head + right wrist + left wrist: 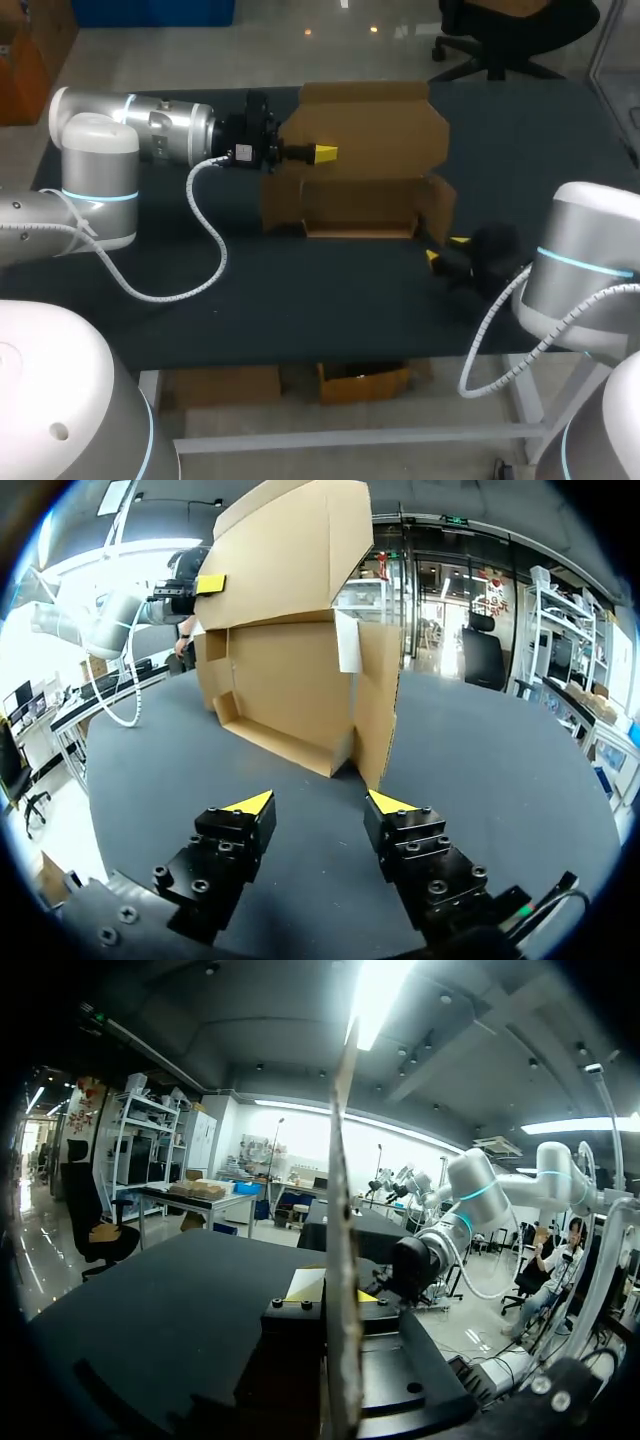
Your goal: Assemble the packaging by folding the flat box into shape, placing the metal phone stand inside, and closing the box properly
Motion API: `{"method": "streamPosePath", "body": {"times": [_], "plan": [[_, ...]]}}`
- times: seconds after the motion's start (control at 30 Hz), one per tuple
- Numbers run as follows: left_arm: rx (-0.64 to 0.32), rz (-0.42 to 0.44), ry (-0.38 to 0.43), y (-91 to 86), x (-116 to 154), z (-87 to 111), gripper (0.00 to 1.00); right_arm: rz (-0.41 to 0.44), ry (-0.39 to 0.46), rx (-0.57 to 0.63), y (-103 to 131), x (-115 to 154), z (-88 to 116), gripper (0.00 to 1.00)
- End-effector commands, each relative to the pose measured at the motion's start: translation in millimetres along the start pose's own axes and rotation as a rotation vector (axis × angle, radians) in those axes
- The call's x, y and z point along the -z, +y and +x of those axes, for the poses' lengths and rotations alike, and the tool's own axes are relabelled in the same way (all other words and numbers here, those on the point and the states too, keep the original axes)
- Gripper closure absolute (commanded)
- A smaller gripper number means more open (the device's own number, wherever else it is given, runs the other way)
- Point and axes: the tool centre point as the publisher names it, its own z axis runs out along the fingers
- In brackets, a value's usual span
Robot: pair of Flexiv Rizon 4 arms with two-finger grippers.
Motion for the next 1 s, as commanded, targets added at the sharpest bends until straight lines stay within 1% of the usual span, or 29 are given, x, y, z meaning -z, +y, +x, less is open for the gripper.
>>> {"method": "streamPosePath", "body": {"times": [0.03,0.27,0.47,0.67,1.0], "plan": [[0.001,-0.001,0.002,3.2,-1.7,-0.7,1.0,-0.046,0.008,0.001,-3.8,11.8,-3.6,0.46],[0.001,-0.001,0.002,3.2,-1.7,-0.7,1.0,-0.061,0.017,-0.001,-3.9,24.2,-18.0,0.47],[0.001,-0.001,0.002,3.2,-1.7,-0.7,1.0,-0.087,0.048,-0.009,-0.5,31.6,-34.3,0.45],[0.001,-0.001,0.002,3.2,-1.7,-0.7,1.0,-0.106,0.071,-0.011,3.5,35.9,-49.7,0.47],[0.001,-0.001,0.002,3.2,-1.7,-0.7,1.0,-0.105,0.118,0.006,2.6,36.2,-62.4,0.47]]}}
